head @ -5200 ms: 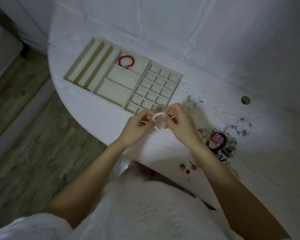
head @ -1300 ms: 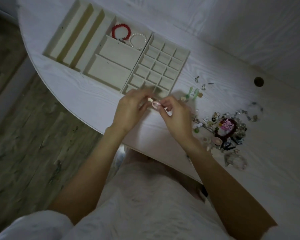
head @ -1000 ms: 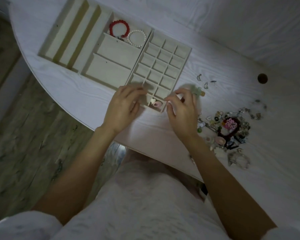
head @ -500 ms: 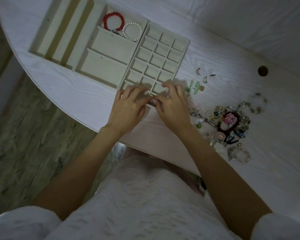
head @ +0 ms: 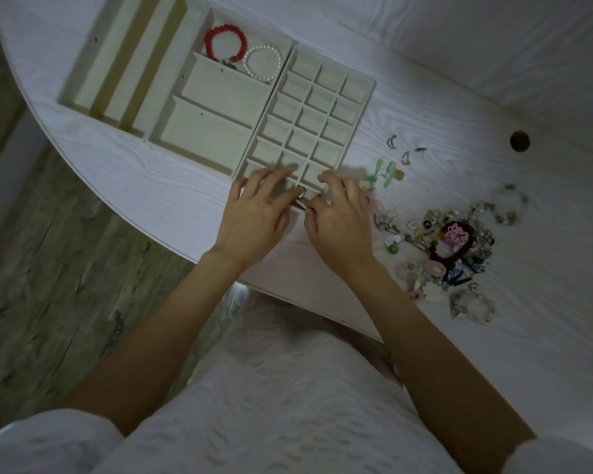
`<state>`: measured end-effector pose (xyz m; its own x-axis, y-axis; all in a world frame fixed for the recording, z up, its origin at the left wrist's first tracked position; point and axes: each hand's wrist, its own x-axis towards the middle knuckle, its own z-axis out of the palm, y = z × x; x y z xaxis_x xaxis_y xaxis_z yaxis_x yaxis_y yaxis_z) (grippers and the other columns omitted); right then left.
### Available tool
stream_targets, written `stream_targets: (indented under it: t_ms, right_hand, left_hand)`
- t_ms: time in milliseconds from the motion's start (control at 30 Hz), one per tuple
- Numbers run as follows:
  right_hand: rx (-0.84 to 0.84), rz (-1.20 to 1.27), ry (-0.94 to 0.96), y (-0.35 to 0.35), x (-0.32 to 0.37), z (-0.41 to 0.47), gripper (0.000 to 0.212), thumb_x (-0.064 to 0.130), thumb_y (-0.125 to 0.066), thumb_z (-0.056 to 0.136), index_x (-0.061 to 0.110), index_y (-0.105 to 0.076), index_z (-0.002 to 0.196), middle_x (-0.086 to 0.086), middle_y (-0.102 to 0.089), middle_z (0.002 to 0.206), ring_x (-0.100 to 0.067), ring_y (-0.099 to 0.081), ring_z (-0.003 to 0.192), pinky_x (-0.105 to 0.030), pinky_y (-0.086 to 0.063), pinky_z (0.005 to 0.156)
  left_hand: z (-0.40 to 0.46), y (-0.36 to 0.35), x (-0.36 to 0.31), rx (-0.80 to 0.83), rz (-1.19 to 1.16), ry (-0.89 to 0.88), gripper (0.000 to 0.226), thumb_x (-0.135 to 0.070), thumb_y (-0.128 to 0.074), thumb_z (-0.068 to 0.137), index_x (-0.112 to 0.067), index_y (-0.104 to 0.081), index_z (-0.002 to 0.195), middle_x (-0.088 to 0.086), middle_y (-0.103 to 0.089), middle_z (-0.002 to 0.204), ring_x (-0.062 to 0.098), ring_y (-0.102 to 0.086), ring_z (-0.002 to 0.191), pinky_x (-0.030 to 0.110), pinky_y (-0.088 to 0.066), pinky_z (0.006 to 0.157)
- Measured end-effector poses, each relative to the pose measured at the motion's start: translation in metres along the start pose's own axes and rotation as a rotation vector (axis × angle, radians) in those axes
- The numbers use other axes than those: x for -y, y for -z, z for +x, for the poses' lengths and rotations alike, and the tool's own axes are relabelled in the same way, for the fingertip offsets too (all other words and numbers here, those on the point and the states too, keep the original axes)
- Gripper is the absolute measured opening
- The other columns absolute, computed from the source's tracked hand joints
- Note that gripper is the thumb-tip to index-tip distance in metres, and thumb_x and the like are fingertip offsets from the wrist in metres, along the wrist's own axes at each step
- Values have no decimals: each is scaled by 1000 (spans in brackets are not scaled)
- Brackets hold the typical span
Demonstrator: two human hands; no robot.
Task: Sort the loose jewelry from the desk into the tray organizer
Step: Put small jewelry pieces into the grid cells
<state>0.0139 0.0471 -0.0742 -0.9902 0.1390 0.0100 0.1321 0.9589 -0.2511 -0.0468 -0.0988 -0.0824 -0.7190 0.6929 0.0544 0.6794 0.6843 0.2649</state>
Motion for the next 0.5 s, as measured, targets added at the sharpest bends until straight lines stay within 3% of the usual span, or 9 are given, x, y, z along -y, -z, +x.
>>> stream_targets:
  t_ms: [333,500]
  right_hand:
    - [-62,61,78,4,-7,-7,17,14,-58,83,16,-71,92,-10,-57,121,-28,-47,110,-40,-36,90]
    - [-105,115,73,3,-12,-6,15,21,-58,86,17,-73,89,-8,-58,120,-24,-43,111,-37,-34,91]
  left_hand:
    - [-8,1,-1,-52,-77,-25,36,-14,-49,82,-21,-69,110,7,-58,127,26,-44,117,40,-35,89]
    - [-2,1,0,-49,-113,-1,32,-17,-47,83,-20,-72,103,5,-59,126,25,-43,117,37,-32,90]
